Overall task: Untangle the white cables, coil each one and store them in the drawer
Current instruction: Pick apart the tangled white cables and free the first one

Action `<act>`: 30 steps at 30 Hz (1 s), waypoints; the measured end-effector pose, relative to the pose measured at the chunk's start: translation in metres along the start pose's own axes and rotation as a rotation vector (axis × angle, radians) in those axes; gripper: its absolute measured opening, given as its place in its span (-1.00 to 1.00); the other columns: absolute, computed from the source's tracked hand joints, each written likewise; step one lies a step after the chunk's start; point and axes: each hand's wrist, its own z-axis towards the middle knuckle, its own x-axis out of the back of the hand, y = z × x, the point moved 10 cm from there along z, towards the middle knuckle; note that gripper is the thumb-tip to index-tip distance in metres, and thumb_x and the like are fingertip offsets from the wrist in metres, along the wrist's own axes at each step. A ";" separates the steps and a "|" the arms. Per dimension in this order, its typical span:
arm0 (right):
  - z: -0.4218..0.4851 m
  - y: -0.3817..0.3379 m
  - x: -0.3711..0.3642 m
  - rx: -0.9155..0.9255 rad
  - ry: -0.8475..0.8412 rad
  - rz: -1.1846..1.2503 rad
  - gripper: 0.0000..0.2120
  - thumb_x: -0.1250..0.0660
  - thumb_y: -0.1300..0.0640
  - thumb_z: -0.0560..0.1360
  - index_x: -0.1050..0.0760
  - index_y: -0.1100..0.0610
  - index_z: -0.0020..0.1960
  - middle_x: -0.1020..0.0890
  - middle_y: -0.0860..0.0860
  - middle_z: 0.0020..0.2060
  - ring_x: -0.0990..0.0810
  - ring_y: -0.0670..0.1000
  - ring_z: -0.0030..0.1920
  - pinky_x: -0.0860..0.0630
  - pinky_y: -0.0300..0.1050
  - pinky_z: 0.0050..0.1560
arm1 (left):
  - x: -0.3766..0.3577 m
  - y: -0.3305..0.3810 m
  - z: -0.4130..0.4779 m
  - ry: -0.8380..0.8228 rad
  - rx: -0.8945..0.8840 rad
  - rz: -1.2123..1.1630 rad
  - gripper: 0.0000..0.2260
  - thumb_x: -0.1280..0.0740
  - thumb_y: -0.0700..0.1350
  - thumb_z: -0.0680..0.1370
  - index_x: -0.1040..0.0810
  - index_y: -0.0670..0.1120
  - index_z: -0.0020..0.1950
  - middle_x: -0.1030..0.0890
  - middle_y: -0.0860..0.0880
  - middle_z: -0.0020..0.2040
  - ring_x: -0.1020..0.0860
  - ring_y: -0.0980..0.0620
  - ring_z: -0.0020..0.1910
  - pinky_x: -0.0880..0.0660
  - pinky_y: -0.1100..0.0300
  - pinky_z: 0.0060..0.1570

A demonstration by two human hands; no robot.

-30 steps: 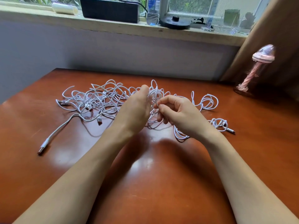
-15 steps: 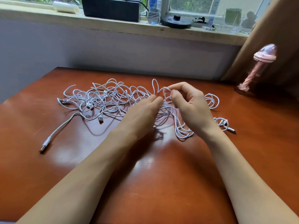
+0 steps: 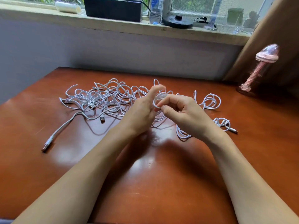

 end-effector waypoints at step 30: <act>0.003 0.034 0.025 -0.105 0.034 0.052 -0.86 -0.21 0.34 0.65 -0.55 0.29 0.05 -0.66 0.09 -0.19 -0.51 -0.08 -0.20 -0.47 -0.23 -0.09 | -0.021 -0.002 -0.003 -0.146 0.390 -0.982 -0.76 -0.30 -0.16 0.52 -0.31 -0.11 0.11 -0.48 -0.27 -0.03 -0.39 -0.10 -0.14 -0.27 0.20 -0.38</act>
